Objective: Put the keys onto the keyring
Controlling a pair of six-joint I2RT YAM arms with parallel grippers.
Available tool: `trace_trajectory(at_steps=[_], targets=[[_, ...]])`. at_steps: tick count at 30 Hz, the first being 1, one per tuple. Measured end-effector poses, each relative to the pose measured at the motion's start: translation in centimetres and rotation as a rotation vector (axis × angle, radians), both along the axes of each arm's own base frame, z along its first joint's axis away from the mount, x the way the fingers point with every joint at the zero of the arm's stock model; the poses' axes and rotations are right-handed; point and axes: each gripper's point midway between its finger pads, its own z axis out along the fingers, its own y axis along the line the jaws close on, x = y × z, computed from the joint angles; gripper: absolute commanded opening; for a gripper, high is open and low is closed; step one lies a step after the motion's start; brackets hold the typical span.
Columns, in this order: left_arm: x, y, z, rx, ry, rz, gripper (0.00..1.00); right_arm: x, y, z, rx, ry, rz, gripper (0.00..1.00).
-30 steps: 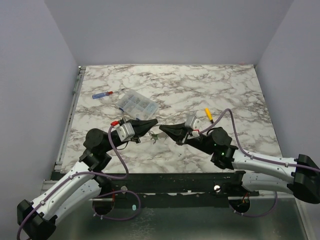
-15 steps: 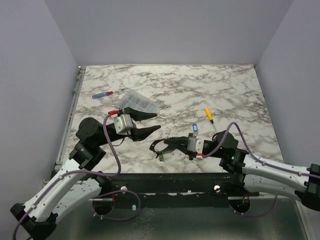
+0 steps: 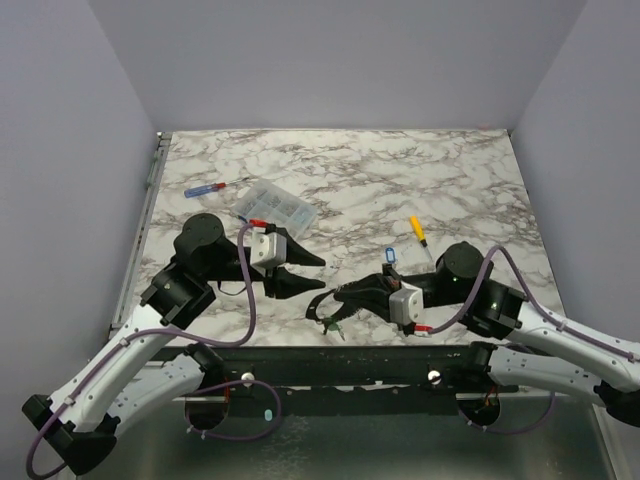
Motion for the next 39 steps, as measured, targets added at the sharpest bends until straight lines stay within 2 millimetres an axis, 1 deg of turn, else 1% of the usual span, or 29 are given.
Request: trace_trajectory(at_steps=[1, 4, 6, 8, 10, 14, 15, 16, 18, 23, 25, 27, 28, 29, 30, 31, 33, 34, 35, 36, 39], targets=[[-0.1, -0.1, -0.2, 0.005, 0.003, -0.011, 0.47, -0.2, 0.0, 0.6, -0.004, -0.005, 0.019, 0.01], [-0.6, -0.2, -0.5, 0.014, 0.006, -0.048, 0.49, -0.8, 0.0, 1.6, -0.036, -0.002, 0.078, 0.01], [-0.9, -0.1, -0.5, 0.015, 0.005, -0.065, 0.51, -0.8, 0.2, 1.8, -0.060, 0.011, 0.101, 0.01], [-1.3, 0.1, -0.3, 0.010, -0.009, -0.067, 0.54, -0.5, 0.6, 1.6, -0.095, 0.037, 0.135, 0.01], [-1.7, 0.5, 0.1, -0.001, -0.027, -0.068, 0.56, 0.1, 0.8, 1.2, -0.126, 0.075, 0.174, 0.01], [-2.6, 1.3, 1.3, -0.033, -0.074, -0.067, 0.57, 2.6, 0.4, 0.4, -0.165, 0.163, 0.218, 0.01], [-2.8, 1.4, 1.5, -0.040, -0.083, -0.068, 0.57, 2.9, 0.4, 0.3, -0.172, 0.180, 0.230, 0.01], [-3.1, 1.6, 1.9, -0.047, -0.093, -0.068, 0.58, 2.8, 0.3, 0.2, -0.178, 0.191, 0.251, 0.01], [-3.3, 1.8, 2.3, -0.055, -0.107, -0.068, 0.58, 2.0, 0.2, 0.4, -0.186, 0.205, 0.312, 0.01], [-3.0, 1.6, 2.0, -0.044, -0.107, -0.068, 0.58, 0.7, 0.2, 2.6, -0.173, 0.171, 0.447, 0.01], [-2.6, 1.3, 1.6, -0.032, -0.097, -0.069, 0.58, 0.4, 0.3, 2.7, -0.173, 0.167, 0.475, 0.01], [-2.2, 1.0, 1.3, -0.022, -0.086, -0.068, 0.59, 0.4, 0.2, 2.2, -0.182, 0.178, 0.483, 0.01], [-1.9, 1.0, 1.1, -0.017, -0.083, -0.055, 0.61, 0.4, 0.3, 1.9, -0.190, 0.193, 0.478, 0.02], [-1.4, 0.9, 0.9, -0.011, -0.078, -0.035, 0.63, 0.7, 0.4, 1.5, -0.198, 0.206, 0.464, 0.10], [-0.7, 0.9, 0.5, -0.005, -0.072, 0.004, 0.64, 1.0, 0.5, 0.9, -0.208, 0.226, 0.434, 0.28], [0.0, 1.0, 0.2, 0.000, -0.063, 0.049, 0.64, 1.6, 0.6, 0.0, -0.219, 0.255, 0.385, 0.41], [1.9, 1.3, -0.5, 0.001, -0.046, 0.163, 0.65, 3.0, 0.7, -2.8, -0.232, 0.323, 0.244, 0.46], [3.5, 1.5, -1.3, 0.001, -0.032, 0.256, 0.66, 3.8, 0.6, -4.4, -0.235, 0.363, 0.165, 0.49], [4.5, 1.9, -2.0, 0.006, -0.018, 0.315, 0.67, 4.8, 0.5, -5.9, -0.238, 0.412, 0.081, 0.54], [5.7, 2.2, -2.9, 0.011, -0.002, 0.389, 0.67, 5.7, 0.3, -7.3, -0.241, 0.468, -0.001, 0.56], [9.2, 3.5, -5.8, 0.050, 0.065, 0.592, 0.67, 8.0, 0.1, -10.0, -0.235, 0.626, -0.195, 0.59]])
